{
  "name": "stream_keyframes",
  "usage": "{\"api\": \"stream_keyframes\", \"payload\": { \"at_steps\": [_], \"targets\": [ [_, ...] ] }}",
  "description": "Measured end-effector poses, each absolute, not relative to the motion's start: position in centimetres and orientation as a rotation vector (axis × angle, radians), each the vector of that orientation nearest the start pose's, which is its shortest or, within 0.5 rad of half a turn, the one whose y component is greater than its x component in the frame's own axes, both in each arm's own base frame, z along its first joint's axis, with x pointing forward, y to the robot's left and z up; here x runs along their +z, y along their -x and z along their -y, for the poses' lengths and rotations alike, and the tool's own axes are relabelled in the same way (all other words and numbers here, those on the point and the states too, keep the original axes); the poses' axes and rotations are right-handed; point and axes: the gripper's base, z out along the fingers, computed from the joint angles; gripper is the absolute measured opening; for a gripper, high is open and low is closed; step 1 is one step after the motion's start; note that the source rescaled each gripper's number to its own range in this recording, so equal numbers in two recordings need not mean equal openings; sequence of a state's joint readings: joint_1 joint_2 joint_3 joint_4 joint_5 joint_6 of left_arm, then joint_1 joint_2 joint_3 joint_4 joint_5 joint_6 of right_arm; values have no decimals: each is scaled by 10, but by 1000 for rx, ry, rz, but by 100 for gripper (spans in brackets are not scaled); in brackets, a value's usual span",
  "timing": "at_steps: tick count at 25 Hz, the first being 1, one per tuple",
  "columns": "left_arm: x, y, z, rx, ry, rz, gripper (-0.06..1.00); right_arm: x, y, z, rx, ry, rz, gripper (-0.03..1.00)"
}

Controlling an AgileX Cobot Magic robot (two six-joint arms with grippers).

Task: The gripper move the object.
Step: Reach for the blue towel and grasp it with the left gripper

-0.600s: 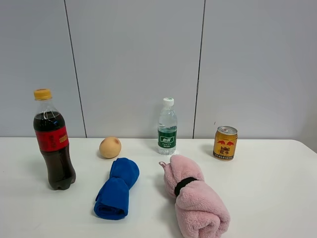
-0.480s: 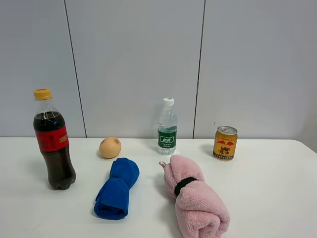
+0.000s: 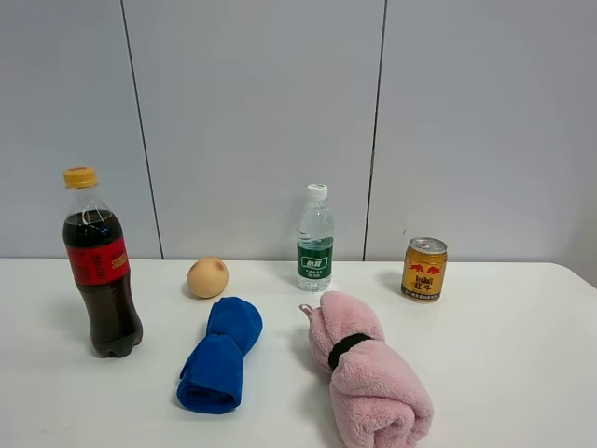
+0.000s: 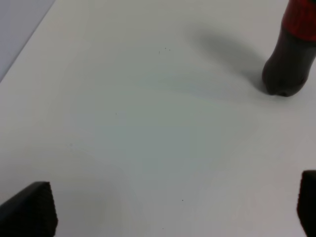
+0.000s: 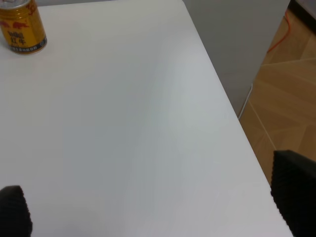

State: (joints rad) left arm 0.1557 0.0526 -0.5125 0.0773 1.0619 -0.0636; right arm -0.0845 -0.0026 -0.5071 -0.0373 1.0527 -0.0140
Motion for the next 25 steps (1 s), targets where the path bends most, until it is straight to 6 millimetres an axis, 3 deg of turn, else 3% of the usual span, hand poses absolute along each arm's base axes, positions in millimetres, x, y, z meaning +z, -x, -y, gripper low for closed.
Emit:
{"api": "stream_keyframes", "payload": {
  "at_steps": [7, 15, 20, 25],
  "targets": [
    [286, 1, -3, 136, 173, -2065, 100, 280, 6, 2, -107, -73, -2026, 100],
    [334, 0, 3, 53, 155, -2025, 100, 280, 6, 2, -107, -73, -2026, 100],
    [370, -26, 5, -27, 128, -2084, 100, 280, 6, 2, -107, -73, -2026, 100],
    [389, -66, 4, -73, 74, -2177, 100, 280, 6, 2, -107, -73, -2026, 100]
  ]
}}
